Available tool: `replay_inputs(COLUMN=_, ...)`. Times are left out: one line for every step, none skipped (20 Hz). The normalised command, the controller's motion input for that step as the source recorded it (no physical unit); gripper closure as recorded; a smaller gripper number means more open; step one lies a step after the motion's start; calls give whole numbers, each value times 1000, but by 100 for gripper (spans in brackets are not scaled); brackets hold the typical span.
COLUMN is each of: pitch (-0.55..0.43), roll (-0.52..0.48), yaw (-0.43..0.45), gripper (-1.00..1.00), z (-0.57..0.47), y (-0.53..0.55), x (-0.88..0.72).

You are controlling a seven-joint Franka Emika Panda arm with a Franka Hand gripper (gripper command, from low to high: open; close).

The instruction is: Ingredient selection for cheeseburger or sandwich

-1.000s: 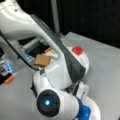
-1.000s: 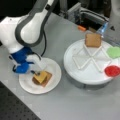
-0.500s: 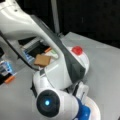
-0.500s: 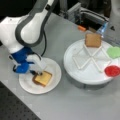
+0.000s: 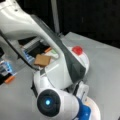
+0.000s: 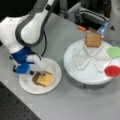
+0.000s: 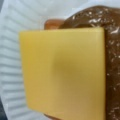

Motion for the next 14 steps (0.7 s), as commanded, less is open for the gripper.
replay_inputs(pitch=-102, roll=-319, yaw=-21, gripper=-100, z=53, y=277, x=-302)
replay_inputs(pitch=-100, roll=-322, yaw=-23, gripper=-100, z=68, y=279, x=-308)
replay_inputs(pitch=-79, roll=-328, yaw=-34, gripper=-100, z=94, y=273, x=-332)
replay_inputs(pitch=-56, roll=-330, yaw=-41, gripper=-100, z=145, y=276, x=-363)
replay_inputs(pitch=-49, roll=-329, yaw=-45, gripper=-100, z=166, y=274, x=-382)
replay_inputs(pitch=-19, roll=-341, yaw=-62, gripper=-100, z=203, y=279, x=-409)
replay_inputs(pitch=5, roll=-358, yaw=-79, gripper=-100, z=244, y=288, x=-438)
replay_inputs(pitch=22, roll=-374, yaw=-99, gripper=-100, z=289, y=301, x=-460)
replay_inputs(pitch=38, roll=-387, yaw=-117, gripper=-100, z=333, y=321, x=-484)
replay_inputs(pitch=50, roll=-399, yaw=-131, gripper=-100, z=367, y=342, x=-498)
replay_inputs(pitch=56, roll=-413, yaw=-146, gripper=-100, z=395, y=364, x=-517)
replay_inputs(pitch=54, roll=-430, yaw=-155, gripper=-100, z=409, y=382, x=-525)
replay_inputs(pitch=51, roll=-447, yaw=-163, gripper=-100, z=404, y=404, x=-533)
replay_inputs(pitch=47, roll=-461, yaw=-168, gripper=-100, z=383, y=426, x=-539)
